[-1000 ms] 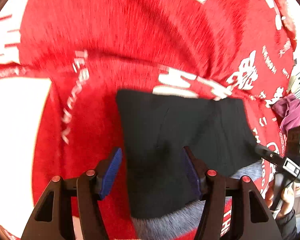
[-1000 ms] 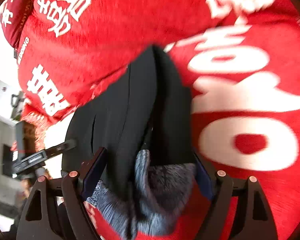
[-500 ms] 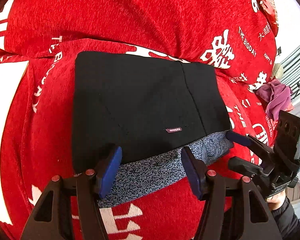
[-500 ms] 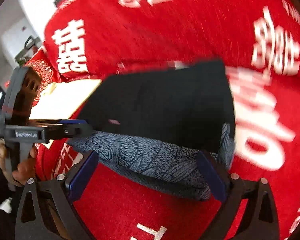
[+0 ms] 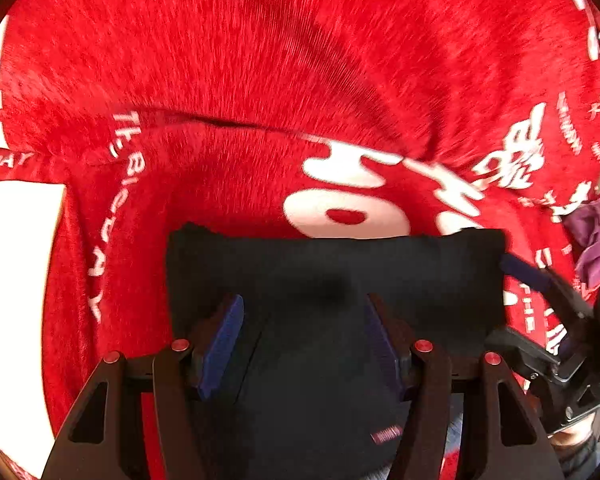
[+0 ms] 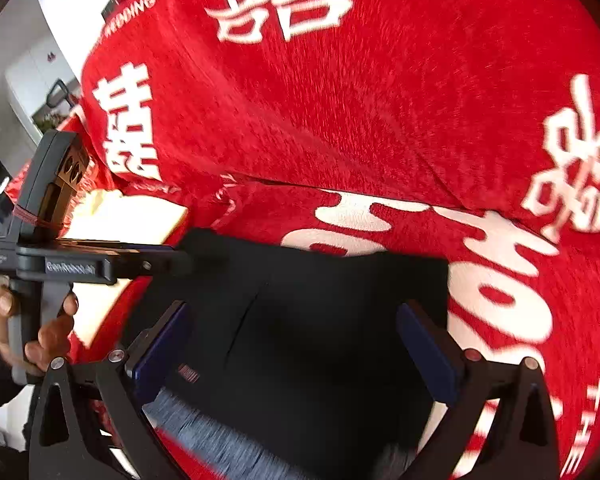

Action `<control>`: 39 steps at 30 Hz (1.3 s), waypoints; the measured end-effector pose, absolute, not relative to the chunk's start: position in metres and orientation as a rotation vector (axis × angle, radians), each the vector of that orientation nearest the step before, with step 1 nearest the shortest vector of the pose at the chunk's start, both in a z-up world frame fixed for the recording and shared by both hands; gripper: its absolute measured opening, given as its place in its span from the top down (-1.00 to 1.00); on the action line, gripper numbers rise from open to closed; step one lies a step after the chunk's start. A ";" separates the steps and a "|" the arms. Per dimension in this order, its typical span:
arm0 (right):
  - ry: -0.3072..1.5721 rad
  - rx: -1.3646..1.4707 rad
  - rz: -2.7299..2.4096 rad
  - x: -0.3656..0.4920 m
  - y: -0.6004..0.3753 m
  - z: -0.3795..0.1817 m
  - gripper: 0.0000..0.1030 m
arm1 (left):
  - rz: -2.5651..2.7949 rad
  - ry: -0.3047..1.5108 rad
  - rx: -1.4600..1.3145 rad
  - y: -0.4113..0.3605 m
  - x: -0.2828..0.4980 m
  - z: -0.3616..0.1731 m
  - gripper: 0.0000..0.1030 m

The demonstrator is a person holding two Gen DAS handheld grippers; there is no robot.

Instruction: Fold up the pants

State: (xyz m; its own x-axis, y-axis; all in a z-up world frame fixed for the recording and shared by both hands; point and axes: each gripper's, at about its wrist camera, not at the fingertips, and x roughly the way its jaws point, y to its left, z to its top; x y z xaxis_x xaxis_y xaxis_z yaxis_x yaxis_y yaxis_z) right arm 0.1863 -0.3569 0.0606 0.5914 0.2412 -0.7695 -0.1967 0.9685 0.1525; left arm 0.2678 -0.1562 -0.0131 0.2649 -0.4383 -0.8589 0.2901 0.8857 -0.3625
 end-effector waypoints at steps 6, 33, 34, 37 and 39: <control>1.054 0.065 0.227 0.222 -0.368 0.018 -0.98 | -0.495 1.241 -0.201 -0.156 0.278 -0.035 -0.23; 0.976 -0.129 -0.026 0.054 -0.299 0.048 -1.00 | -0.314 0.980 0.005 -0.129 0.102 0.024 -1.00; 0.986 -0.125 -0.048 0.051 -0.299 0.047 -1.00 | -0.309 0.982 0.004 -0.128 0.098 0.024 -1.00; 1.009 -0.101 -0.116 0.046 -0.300 0.043 -1.00 | -0.312 0.982 0.023 -0.128 0.087 0.024 -1.00; 1.013 -0.067 -0.148 0.044 -0.303 0.043 -1.00 | -0.326 0.989 0.034 -0.128 0.082 0.022 -1.00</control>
State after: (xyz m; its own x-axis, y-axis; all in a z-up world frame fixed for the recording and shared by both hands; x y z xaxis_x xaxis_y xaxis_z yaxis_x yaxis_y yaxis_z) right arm 0.0438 -0.3033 0.0431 0.5205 -0.1541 -0.8399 0.0923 0.9880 -0.1240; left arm 0.0821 -0.1283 0.0220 0.5054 -0.2550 -0.8243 0.2853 0.9510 -0.1193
